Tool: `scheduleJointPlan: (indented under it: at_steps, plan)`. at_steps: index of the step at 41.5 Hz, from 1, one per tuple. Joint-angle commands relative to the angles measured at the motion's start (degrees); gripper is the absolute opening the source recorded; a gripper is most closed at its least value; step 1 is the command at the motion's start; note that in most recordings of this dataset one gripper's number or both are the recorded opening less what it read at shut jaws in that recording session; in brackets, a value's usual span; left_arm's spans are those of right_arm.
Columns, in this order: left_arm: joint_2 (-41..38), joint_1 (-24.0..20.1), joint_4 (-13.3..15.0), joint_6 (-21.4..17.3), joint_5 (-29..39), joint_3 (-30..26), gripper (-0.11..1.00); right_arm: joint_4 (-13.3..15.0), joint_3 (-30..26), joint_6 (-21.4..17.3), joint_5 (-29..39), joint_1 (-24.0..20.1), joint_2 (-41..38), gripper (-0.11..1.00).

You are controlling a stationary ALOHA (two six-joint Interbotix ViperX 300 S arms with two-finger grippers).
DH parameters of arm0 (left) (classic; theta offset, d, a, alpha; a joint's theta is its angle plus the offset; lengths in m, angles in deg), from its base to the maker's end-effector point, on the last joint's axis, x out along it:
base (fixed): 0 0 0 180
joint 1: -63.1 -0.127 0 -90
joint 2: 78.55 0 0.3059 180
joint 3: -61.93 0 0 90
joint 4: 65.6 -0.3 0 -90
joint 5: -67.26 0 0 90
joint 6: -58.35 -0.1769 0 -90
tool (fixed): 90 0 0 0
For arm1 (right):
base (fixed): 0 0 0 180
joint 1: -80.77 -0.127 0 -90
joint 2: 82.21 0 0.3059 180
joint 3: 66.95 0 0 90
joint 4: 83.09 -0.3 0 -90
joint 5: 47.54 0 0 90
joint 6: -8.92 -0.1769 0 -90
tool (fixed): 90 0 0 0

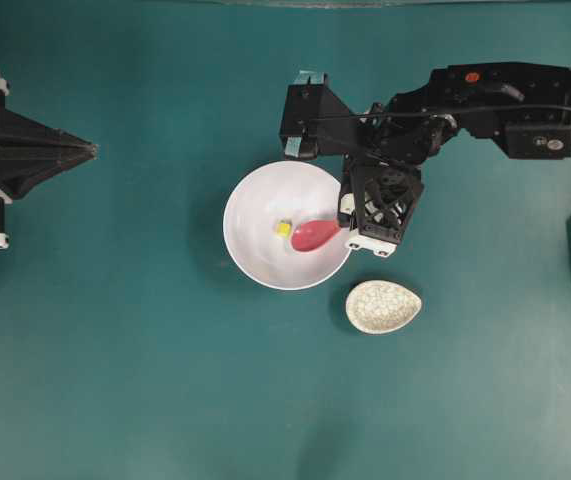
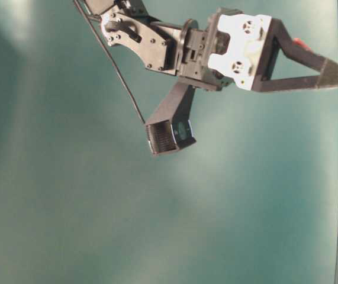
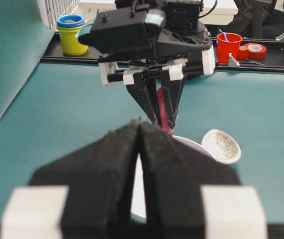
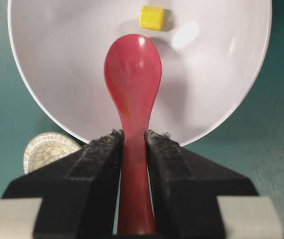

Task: Scoop the yellow hexagonal prism block from the bowl with a spoon using the right arm.
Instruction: 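Lower the spoon into the bowl and push it under the yellow block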

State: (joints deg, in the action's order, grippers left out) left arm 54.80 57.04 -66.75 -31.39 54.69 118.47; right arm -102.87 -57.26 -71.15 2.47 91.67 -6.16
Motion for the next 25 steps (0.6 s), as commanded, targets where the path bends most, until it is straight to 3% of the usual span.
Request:
scheduleJointPlan:
  at_steps: [1, 25]
  plan:
    - [-0.53, -0.18, 0.00, 0.09, -0.35, -1.05, 0.00, -0.18, -1.14, -0.09, -0.18, -0.44, 0.44, 0.23]
    - [-0.53, -0.09, 0.00, 0.26, -0.35, -1.05, 0.00, 1.32, -1.41, -0.09, -6.33, -0.44, -1.41, 0.23]
